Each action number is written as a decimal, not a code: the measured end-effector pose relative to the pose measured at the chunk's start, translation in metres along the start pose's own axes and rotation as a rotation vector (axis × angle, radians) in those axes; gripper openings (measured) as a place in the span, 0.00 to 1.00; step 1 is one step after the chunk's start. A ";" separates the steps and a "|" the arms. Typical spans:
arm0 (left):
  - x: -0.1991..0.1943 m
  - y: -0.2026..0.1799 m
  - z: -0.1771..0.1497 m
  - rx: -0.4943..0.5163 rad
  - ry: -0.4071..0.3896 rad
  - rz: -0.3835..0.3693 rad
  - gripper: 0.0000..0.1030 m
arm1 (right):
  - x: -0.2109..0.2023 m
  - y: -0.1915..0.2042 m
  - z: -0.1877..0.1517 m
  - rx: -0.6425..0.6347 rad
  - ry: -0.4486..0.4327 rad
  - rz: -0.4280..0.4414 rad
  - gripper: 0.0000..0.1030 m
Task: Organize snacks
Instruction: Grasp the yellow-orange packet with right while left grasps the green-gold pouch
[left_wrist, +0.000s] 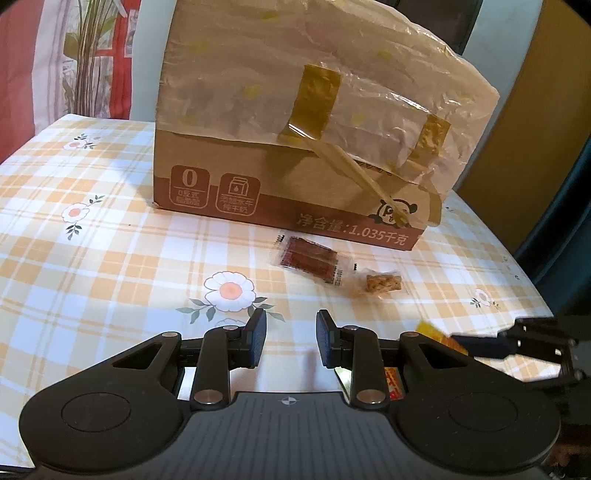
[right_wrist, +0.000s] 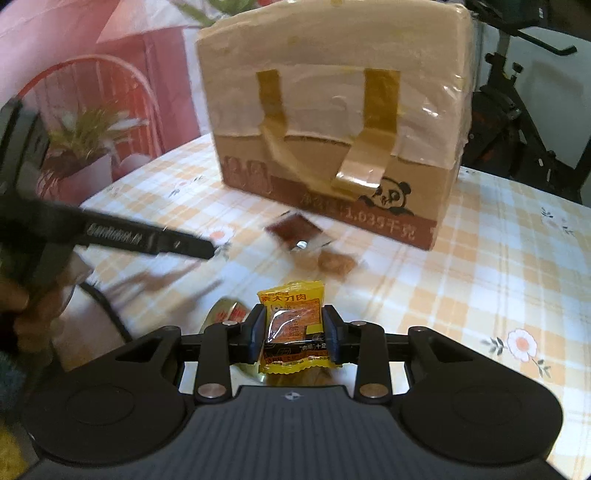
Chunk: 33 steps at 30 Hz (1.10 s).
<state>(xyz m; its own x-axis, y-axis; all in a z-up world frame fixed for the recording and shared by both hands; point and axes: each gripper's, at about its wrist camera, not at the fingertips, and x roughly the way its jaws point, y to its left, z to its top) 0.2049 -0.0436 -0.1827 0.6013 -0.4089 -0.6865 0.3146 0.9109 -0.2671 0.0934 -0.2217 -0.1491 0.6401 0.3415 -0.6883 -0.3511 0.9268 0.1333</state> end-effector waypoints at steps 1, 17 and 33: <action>-0.001 0.000 0.000 0.001 -0.001 -0.005 0.30 | -0.002 0.003 -0.001 -0.008 0.010 0.005 0.34; -0.007 0.006 -0.003 -0.015 -0.023 -0.045 0.30 | 0.014 0.029 -0.008 -0.072 0.145 0.017 0.32; 0.018 -0.004 0.016 0.116 -0.007 -0.046 0.30 | 0.009 0.001 0.000 0.013 -0.024 -0.108 0.32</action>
<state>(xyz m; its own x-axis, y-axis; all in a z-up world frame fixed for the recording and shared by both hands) 0.2262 -0.0559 -0.1826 0.5894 -0.4512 -0.6701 0.4246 0.8787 -0.2182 0.0987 -0.2175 -0.1557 0.6900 0.2430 -0.6818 -0.2703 0.9603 0.0687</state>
